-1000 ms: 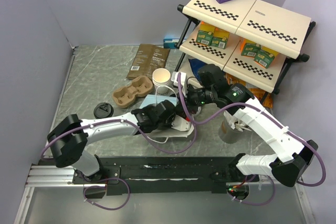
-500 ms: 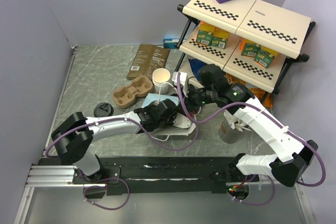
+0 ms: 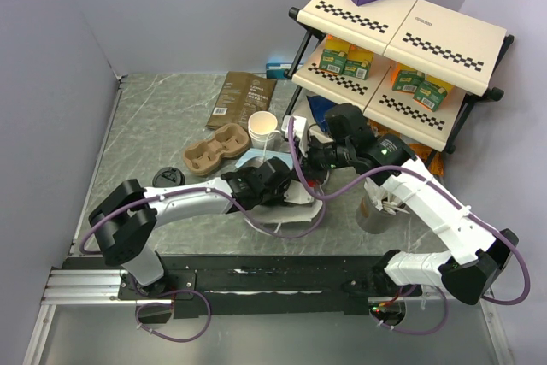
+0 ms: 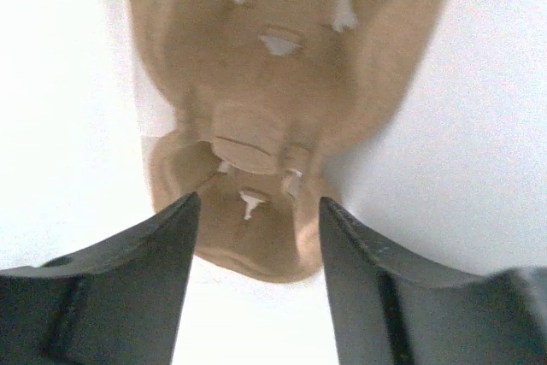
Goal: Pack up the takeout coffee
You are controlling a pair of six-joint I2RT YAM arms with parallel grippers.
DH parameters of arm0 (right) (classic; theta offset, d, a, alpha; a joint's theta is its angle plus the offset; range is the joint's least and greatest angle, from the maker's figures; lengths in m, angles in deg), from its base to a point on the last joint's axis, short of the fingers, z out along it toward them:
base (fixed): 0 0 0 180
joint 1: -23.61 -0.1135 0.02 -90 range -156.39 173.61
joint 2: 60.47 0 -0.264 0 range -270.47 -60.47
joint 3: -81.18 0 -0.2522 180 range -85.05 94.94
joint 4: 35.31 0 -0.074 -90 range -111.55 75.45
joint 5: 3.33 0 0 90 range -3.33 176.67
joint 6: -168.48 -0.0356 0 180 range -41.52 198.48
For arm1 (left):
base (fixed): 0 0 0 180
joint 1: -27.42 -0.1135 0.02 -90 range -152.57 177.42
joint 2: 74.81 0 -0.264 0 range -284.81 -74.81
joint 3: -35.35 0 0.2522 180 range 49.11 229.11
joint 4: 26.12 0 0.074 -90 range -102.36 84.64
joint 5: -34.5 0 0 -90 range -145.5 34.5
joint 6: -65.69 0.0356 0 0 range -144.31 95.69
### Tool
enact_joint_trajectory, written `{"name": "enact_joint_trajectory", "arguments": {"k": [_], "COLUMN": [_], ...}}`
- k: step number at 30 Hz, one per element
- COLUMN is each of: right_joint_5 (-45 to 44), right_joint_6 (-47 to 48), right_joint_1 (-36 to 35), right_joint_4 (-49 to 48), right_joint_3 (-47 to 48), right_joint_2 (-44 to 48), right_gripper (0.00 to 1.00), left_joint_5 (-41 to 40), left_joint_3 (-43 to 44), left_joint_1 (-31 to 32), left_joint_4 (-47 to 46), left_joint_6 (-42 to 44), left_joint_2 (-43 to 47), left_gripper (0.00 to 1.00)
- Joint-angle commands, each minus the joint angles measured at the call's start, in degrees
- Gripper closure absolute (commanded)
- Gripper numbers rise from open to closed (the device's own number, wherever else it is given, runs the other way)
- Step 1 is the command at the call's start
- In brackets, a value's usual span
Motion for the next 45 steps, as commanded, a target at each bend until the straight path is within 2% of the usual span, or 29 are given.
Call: {"name": "enact_joint_trajectory", "arguments": {"k": [1, 9, 14, 20, 28, 37, 38, 45], "right_joint_5": [9.45, 8.48, 4.62, 2.42, 2.68, -1.35, -1.89, -9.8], "right_joint_6": [-1.36, -1.71, -2.41, -2.41, -3.55, -6.27, -6.19, -9.0], "right_joint_1": [-2.37, -2.37, -2.28, -2.37, -2.28, -2.2, -2.19, -0.97], "right_joint_4": [-2.2, -3.26, -4.22, -4.58, -5.02, -5.37, -5.45, -6.42], "right_joint_3": [3.21, 2.51, 1.63, 0.92, -0.04, -0.57, -0.22, 1.18], "right_joint_2": [1.02, 1.11, 1.02, 0.58, 0.85, -0.2, -0.64, -2.14], "right_gripper": [1.0, 1.0, 1.0, 1.0, 1.0, 1.0, 1.0, 1.0], "left_joint_5": [1.71, 3.29, 5.75, 12.43, 14.19, 27.81, 29.03, 34.84], "left_joint_3": [1.4, 2.28, 3.94, 4.65, 5.0, 3.16, 2.98, 1.84], "left_joint_1": [-0.43, -0.43, -0.43, -0.87, -0.78, -2.71, -3.06, -4.21], "left_joint_4": [5.11, 7.83, 9.06, 9.33, 8.71, 8.01, 7.84, 8.1], "left_joint_6": [-4.37, -6.39, -9.03, -11.58, -14.13, -14.13, -14.04, -11.5], "left_joint_2": [1.37, 3.39, 5.41, 8.05, 7.17, 11.38, 11.74, 13.06], "left_gripper": [0.32, 0.26, 0.23, 0.22, 0.27, 0.21, 0.17, 0.18]}}
